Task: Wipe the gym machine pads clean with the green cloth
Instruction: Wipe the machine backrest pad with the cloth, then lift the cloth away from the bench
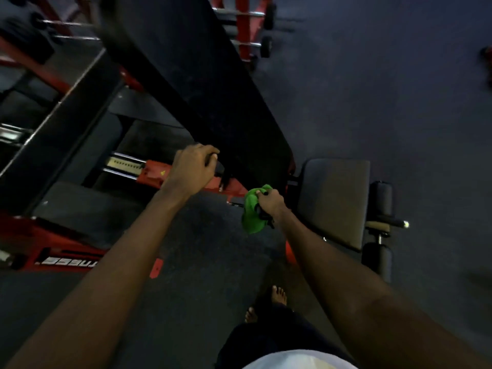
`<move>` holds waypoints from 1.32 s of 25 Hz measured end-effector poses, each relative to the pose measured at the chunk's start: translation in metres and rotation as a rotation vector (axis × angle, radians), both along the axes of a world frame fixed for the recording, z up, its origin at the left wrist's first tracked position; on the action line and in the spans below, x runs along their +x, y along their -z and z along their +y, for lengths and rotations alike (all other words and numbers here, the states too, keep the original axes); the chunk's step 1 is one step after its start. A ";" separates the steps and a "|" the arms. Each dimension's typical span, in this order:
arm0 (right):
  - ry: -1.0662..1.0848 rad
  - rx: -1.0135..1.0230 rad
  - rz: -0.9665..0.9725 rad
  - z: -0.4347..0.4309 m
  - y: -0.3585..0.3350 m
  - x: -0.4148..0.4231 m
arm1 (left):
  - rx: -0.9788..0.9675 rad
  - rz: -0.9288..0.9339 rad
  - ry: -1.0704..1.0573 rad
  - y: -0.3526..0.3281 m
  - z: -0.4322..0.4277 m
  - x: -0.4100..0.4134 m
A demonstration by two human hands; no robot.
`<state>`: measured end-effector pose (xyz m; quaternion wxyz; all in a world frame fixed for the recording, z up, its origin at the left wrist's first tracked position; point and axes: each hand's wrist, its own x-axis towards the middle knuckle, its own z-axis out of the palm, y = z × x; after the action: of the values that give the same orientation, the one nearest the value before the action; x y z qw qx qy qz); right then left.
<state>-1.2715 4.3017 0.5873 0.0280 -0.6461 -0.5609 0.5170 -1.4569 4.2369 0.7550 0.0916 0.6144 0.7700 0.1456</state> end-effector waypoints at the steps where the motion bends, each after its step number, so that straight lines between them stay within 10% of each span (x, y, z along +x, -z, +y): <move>1: -0.033 0.004 0.003 0.000 -0.009 -0.013 | 0.014 -0.011 -0.038 -0.009 -0.015 -0.010; 18: -0.529 0.257 0.342 -0.096 -0.150 -0.260 | 0.263 -0.246 -1.002 -0.091 -0.332 -0.134; 33: -1.113 0.109 0.591 -0.332 -0.188 -0.291 | 0.338 -0.166 -1.759 -0.085 -0.540 0.058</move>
<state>-1.5620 3.9700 0.7757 -0.0586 -0.0851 -0.8069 0.5816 -1.3993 3.6970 0.8396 -0.0894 -0.2044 0.9213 0.3184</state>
